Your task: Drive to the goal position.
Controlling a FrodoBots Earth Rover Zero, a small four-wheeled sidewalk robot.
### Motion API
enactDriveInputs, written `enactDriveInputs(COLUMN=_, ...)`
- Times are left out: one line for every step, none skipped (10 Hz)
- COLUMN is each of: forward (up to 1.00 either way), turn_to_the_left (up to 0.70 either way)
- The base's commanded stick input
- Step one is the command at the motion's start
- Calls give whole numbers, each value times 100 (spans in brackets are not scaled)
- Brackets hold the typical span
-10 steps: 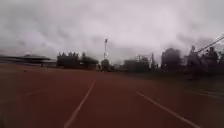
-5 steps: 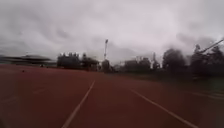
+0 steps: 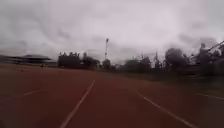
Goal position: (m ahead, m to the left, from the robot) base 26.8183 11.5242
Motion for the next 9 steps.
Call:
enactDriveInputs(forward=70, turn_to_the_left=0)
enactDriveInputs(forward=70, turn_to_the_left=0)
enactDriveInputs(forward=70, turn_to_the_left=0)
enactDriveInputs(forward=70, turn_to_the_left=0)
enactDriveInputs(forward=70, turn_to_the_left=0)
enactDriveInputs(forward=70, turn_to_the_left=0)
enactDriveInputs(forward=70, turn_to_the_left=0)
enactDriveInputs(forward=70, turn_to_the_left=0)
enactDriveInputs(forward=70, turn_to_the_left=0)
